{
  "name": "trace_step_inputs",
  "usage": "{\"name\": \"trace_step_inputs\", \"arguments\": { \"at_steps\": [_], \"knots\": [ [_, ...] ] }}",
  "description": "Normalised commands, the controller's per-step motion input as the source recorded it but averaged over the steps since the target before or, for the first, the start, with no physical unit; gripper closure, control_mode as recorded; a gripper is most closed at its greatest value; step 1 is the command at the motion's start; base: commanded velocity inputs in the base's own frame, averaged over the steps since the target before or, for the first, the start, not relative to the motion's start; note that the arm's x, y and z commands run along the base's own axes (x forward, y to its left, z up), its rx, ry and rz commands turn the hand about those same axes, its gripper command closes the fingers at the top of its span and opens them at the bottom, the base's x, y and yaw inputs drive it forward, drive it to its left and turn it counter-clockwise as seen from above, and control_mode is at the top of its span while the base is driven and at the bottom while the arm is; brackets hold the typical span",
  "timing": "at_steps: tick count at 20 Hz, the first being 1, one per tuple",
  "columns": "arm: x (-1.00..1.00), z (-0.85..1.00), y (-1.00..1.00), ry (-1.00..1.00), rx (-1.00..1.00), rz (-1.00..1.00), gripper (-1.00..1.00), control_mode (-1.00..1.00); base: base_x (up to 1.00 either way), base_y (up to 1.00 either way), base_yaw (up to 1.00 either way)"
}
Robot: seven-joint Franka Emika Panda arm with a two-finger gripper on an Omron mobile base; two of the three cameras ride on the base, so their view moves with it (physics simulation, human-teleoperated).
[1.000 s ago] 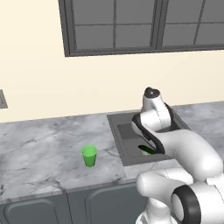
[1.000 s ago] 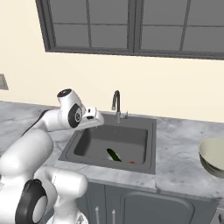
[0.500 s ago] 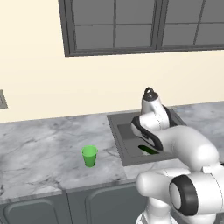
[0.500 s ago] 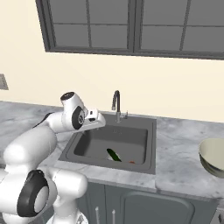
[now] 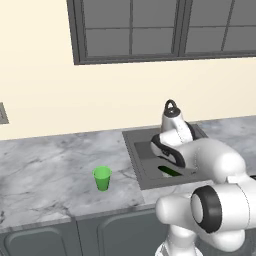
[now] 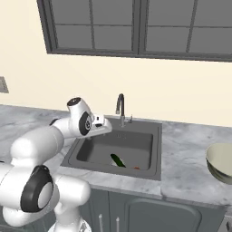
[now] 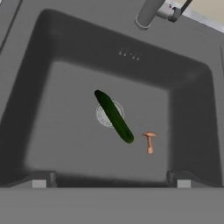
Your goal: Remove the cucumber and mushroom from the sink. Then move the bowl and cup from the counter to the sink for washing.
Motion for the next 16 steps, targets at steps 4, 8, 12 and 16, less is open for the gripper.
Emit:
{"name": "trace_step_inputs", "arguments": {
  "at_steps": [4, 8, 12, 16],
  "knots": [
    [0.11, -0.11, -0.2, 0.0, 0.0, 0.0, -1.0, -1.0, 0.0, 0.0, 0.0],
    [0.1, -0.13, -0.18, 0.0, 0.0, 0.0, -1.0, -1.0, 0.0, 0.0, 0.0],
    [0.08, -0.13, -0.18, 0.0, 0.0, 0.0, -1.0, -1.0, 0.0, 0.0, 0.0],
    [0.05, -0.16, -0.17, 0.0, 0.03, 0.01, -1.0, -1.0, 0.0, 0.0, 0.0]
  ]
}}
